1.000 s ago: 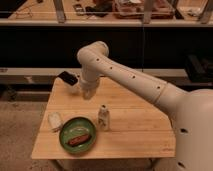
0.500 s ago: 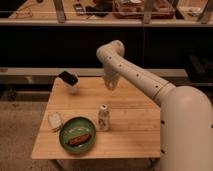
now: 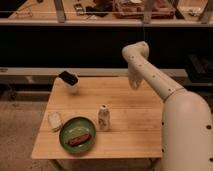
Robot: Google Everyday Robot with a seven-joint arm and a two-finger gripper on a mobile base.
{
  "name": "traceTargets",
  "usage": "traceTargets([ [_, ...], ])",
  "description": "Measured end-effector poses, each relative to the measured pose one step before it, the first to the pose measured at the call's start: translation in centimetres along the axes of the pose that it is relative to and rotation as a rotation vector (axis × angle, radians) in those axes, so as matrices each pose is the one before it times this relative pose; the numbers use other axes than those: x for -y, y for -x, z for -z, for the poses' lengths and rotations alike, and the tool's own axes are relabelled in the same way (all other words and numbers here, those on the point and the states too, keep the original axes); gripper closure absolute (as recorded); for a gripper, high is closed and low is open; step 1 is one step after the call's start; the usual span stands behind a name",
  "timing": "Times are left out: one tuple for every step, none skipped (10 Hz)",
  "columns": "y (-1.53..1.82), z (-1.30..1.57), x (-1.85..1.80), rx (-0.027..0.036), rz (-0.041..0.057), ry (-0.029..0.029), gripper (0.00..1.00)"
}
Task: Move the arm in a circular motion
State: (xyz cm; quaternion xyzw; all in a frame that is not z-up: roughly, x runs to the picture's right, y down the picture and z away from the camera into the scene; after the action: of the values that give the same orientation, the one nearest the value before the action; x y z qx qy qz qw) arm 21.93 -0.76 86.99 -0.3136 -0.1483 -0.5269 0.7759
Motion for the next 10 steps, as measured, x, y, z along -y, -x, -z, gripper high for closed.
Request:
traceTargets([
  [-0.298, 0.040, -2.130, 0.00634, -0.02922, -0.03115, 1.00],
  [-0.271, 0.281, -2.320, 0.00057, -0.02675, -0.03580, 1.00],
  [0.053, 0.675, -1.711, -0.00193, -0.01304, -0.02903, 1.00],
  [0.465, 1.427, -2.133, -0.00754, -0.00465, -0.03324, 1.00],
  [1.597, 2.487, -2.605, -0.00954, 0.01629, -0.01849, 1.00],
  [1.444, 1.575, -1.286, -0.00399, 0.01931, 0.00341, 1.00],
  [2.229, 1.875, -1.422, -0.00168, 0.02670, 0.00961, 1.00],
  [2.863, 1.701, -1.408, 0.01128, 0.02713, 0.01710, 1.00],
  [1.999, 0.996, -0.529, 0.00761, 0.02097, 0.00896, 1.00],
  [2.342, 1.189, -0.192, 0.00841, 0.02690, 0.00740, 1.00],
])
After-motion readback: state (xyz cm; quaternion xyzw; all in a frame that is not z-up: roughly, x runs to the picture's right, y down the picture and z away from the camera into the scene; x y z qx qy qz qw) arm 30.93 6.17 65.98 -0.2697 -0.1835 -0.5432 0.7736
